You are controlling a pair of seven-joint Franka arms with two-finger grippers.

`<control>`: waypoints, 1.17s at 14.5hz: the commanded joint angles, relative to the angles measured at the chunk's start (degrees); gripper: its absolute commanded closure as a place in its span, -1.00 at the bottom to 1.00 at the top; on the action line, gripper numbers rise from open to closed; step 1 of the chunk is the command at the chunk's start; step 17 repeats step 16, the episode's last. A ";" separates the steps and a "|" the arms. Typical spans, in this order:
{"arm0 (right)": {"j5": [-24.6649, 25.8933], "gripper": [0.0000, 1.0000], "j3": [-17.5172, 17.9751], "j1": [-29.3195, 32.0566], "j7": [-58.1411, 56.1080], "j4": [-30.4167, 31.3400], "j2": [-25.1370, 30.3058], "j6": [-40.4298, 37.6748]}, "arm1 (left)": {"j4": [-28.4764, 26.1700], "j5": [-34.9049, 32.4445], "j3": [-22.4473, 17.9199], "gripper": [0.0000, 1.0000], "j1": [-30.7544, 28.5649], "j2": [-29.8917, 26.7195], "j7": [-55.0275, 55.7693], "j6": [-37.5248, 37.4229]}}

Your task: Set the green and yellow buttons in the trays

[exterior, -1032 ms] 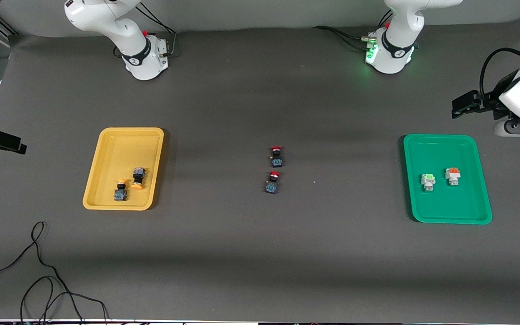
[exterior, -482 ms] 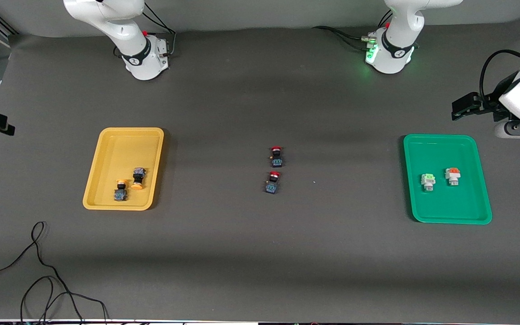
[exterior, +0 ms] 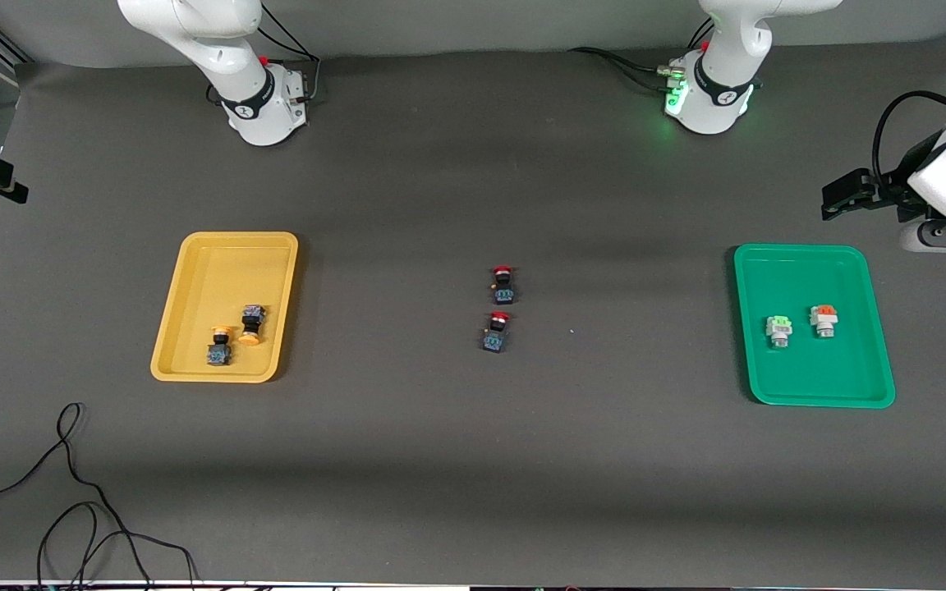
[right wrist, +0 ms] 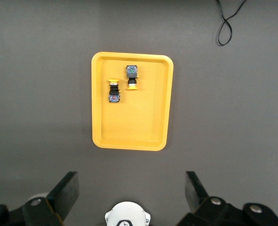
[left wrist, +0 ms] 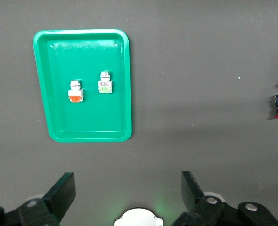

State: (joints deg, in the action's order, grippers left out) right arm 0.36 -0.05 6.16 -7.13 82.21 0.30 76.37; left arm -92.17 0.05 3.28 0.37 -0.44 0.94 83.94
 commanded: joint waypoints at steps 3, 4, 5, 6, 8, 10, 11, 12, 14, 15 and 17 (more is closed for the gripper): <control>1.05 -0.99 -0.57 -3.44 1.15 0.23 -1.44 -0.52 | 0.85 -0.31 -0.38 -1.00 0.77 0.27 -0.50 0.25; 1.05 -0.99 -0.57 -3.35 1.06 0.23 -1.44 -0.52 | 0.85 -0.40 -0.38 -1.00 0.77 0.27 -0.50 0.25; 1.05 -0.99 -0.66 -3.26 1.06 0.23 -1.44 -0.61 | 0.85 -0.40 -0.38 -1.00 0.77 0.27 -0.50 0.25; 1.05 -0.99 -0.74 -3.18 0.89 0.23 -1.44 -0.61 | 0.76 -0.40 -0.38 -1.00 0.86 0.27 -0.50 0.25; 1.13 -0.99 -1.18 -3.26 0.53 0.06 -1.62 -0.61 | 0.85 -0.40 -0.38 -1.00 0.86 0.27 -0.50 0.34; 1.05 -0.99 -1.27 -3.18 0.36 0.15 -1.53 -0.61 | 0.85 -0.40 -0.38 -1.00 0.86 0.27 -0.50 0.52; 1.05 -0.99 -1.62 -3.18 0.27 0.23 -1.53 -0.61 | 0.85 -0.40 -0.38 -1.00 0.86 0.27 -0.50 0.52; 1.05 -0.99 -1.88 -3.26 0.27 0.23 -1.44 -0.61 | 0.76 -0.40 -0.38 -1.00 0.86 0.27 -0.50 0.52; 1.05 -0.99 -1.97 -3.26 0.27 0.32 -1.35 -0.61 | 0.85 -0.40 -0.38 -1.00 0.95 0.27 -0.50 0.52; 1.05 -0.99 -1.97 -3.26 0.19 0.23 -1.35 -0.69 | 0.85 -0.40 -0.38 -1.00 0.86 0.27 -0.50 0.52; 1.05 -0.99 -1.97 -3.26 0.10 0.32 -1.35 -0.61 | 0.85 -0.40 -0.38 -1.00 0.95 0.27 -0.50 0.52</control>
